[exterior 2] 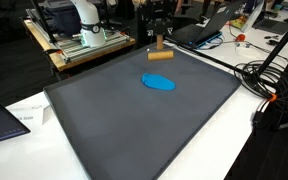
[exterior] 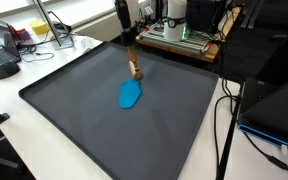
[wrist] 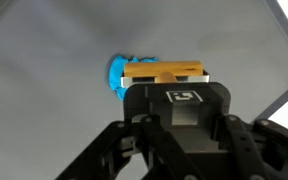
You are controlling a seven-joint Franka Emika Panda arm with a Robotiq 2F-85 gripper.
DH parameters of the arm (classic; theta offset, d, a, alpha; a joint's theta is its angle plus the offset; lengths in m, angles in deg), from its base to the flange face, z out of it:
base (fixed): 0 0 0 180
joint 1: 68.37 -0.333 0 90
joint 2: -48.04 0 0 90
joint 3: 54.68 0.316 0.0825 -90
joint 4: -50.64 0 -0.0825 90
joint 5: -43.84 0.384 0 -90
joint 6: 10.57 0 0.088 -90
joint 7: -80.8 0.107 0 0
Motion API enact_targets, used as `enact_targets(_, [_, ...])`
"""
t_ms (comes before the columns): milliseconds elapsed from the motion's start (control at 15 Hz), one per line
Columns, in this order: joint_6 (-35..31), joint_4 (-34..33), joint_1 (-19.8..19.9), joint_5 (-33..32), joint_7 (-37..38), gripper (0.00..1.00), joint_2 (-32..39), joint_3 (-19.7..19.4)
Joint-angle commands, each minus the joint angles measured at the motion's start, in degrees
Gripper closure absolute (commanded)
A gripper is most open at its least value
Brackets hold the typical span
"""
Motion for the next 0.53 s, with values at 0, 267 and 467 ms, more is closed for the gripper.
enact_targets(0, [1.6, -6.5, -1.3, -1.3, 13.6, 0.78, 5.2, -0.1])
enact_targets(267, [1.8, -11.1, -2.7, -0.8, 22.9, 0.78, 10.0, -0.6])
enact_targets(467, [1.6, -13.1, -3.4, -1.7, 27.2, 0.78, 13.1, -1.3])
